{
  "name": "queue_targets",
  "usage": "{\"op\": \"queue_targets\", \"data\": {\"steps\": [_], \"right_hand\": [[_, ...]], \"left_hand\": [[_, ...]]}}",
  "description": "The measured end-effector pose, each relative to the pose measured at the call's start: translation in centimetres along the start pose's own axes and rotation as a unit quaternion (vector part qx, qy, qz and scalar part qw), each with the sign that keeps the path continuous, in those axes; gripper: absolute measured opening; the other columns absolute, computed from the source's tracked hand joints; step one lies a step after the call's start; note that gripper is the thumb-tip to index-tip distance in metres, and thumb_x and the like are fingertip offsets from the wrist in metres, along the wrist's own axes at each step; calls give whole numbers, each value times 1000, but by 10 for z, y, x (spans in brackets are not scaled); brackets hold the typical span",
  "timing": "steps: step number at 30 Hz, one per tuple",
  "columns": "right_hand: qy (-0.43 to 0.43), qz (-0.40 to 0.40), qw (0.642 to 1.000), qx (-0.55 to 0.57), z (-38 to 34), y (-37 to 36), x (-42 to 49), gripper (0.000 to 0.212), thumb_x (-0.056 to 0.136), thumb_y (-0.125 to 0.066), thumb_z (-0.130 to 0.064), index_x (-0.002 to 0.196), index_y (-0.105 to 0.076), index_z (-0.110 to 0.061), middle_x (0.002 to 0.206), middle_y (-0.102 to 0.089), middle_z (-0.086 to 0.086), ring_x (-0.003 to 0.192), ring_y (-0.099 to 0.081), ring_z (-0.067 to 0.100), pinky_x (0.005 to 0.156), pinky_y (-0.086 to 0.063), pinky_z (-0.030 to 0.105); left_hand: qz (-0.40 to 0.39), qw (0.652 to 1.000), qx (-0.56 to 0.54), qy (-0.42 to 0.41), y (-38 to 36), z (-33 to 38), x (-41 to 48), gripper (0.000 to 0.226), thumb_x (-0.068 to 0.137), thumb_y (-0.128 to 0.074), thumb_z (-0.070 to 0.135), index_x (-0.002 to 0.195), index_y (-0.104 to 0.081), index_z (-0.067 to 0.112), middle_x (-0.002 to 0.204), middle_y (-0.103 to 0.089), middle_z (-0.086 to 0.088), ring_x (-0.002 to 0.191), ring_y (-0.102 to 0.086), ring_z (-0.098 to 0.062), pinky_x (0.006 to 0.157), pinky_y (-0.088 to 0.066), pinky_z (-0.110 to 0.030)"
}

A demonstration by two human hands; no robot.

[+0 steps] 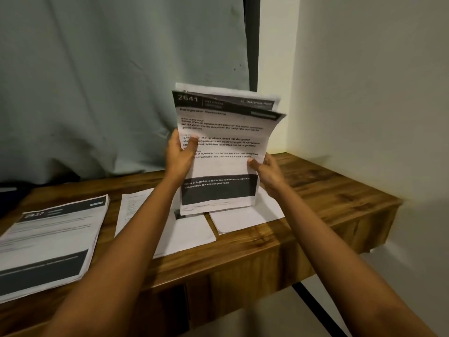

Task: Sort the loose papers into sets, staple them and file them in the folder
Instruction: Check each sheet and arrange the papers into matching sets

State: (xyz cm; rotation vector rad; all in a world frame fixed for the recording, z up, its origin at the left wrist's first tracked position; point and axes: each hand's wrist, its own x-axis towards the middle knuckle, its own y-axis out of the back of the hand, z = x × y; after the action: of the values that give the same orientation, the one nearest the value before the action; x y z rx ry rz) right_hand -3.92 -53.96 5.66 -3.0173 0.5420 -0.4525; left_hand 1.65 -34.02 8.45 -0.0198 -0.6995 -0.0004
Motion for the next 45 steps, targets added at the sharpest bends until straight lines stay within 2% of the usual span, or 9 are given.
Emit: {"op": "queue_targets", "data": {"steps": [5,11,19,25,29,32,35,38,45], "right_hand": [[54,37,997,-33,-11,-17,12,21,96,-50,-6,116,-56,-11,123,-62,9,112,-59,25,98,-49,42],[37,63,996,-60,0,-32,16,30,94,-50,-2,122,-58,-6,123,-63,11,111,-59,28,98,-48,43],[53,35,996,-70,12,-30,9,38,93,-57,-6,130,-46,-4,128,-58,9,109,-54,18,92,-45,32],[48,41,996,-69,15,-32,12,32,98,-47,-8,130,-45,-5,128,-56,7,108,-52,15,88,-44,27],[70,54,993,-78,13,-35,14,27,99,-43,-4,124,-52,-4,123,-60,8,102,-55,14,85,-47,24],[94,49,990,-95,2,-36,22,20,97,-46,-5,112,-58,-9,115,-64,8,105,-61,22,92,-51,35],[94,36,985,-140,-7,-39,31,19,93,-49,-6,107,-62,-10,109,-67,4,101,-63,22,92,-51,42],[55,-19,983,-175,-6,-46,27,20,87,-54,-3,101,-65,-12,105,-68,3,94,-64,21,88,-52,37],[-41,-88,986,-135,22,-68,3,4,88,-63,-7,86,-60,-10,107,-68,10,95,-66,25,78,-53,32]], "left_hand": [[43,997,40,-40,-3,12,9,30,96,-54,27,120,-53,9,114,-64,0,95,-62,-10,70,-52,-13],[52,992,99,-58,-6,2,3,34,99,-49,23,127,-49,4,122,-61,-8,100,-56,-11,64,-44,0],[61,995,74,-12,7,-7,-11,49,93,-59,26,131,-32,7,120,-59,0,97,-60,-10,70,-49,-13],[66,993,94,-4,13,-14,-13,38,96,-55,24,124,-41,3,121,-61,-5,102,-61,-17,79,-53,-25],[73,988,138,2,13,-14,-14,30,98,-50,16,123,-47,-1,123,-61,-12,104,-61,-21,68,-45,-8],[109,981,163,6,14,2,-4,26,98,-48,10,119,-49,-5,121,-62,-15,101,-60,-23,60,-41,-1],[127,972,192,47,24,16,6,27,96,-47,9,120,-52,-2,123,-61,-14,106,-59,-28,69,-39,-12],[101,968,206,106,47,7,8,28,93,-48,8,119,-57,3,122,-63,-10,105,-60,-25,77,-44,-24],[72,952,221,198,89,-20,-35,31,91,-51,3,119,-63,9,115,-64,-1,96,-60,-19,67,-47,-17]]}}
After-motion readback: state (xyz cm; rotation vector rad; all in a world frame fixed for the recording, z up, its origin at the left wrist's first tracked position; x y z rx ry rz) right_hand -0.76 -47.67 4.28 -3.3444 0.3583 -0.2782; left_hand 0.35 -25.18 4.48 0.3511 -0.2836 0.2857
